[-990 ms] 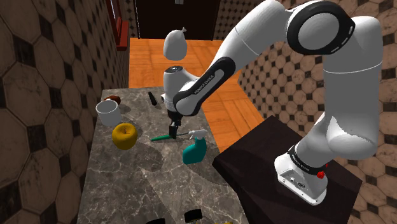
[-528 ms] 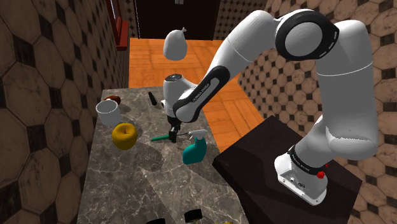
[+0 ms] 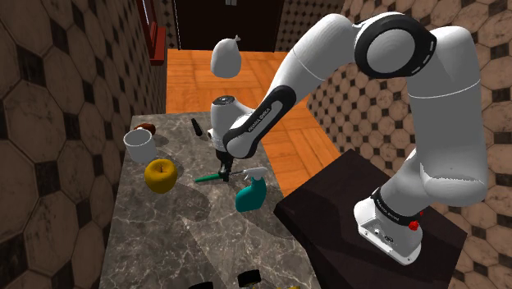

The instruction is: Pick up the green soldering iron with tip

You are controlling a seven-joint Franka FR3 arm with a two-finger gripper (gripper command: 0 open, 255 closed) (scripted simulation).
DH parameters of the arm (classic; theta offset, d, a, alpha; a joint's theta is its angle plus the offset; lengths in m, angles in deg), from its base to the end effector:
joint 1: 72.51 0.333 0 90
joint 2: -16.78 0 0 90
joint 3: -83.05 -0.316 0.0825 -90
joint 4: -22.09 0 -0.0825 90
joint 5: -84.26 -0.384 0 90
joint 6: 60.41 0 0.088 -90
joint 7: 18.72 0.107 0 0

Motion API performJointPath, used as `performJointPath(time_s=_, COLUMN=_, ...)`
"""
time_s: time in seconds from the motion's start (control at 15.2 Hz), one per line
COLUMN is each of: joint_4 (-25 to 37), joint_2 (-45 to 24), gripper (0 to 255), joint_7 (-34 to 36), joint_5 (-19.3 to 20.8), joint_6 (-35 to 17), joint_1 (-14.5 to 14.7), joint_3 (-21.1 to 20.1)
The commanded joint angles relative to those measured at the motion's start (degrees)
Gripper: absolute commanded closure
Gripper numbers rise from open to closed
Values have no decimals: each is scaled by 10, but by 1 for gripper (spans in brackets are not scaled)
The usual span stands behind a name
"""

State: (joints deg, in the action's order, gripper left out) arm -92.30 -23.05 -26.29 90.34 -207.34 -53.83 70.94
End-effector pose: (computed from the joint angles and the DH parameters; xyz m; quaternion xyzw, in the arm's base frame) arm 0.4995 0.3030 0.1043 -0.9335 -0.3521 0.0611 0.0305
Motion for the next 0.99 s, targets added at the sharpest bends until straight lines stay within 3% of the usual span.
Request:
performJointPath(time_s=0.0, joint_4=0, joint_2=-1, gripper=255, joint_7=0, joint_5=0, joint_6=0, joint_1=0, joint_3=0)
performJointPath(time_s=0.92, joint_4=-25, joint_2=89, gripper=255, joint_7=-8, joint_5=-19, joint_6=64, joint_1=-16, joint_3=-20)
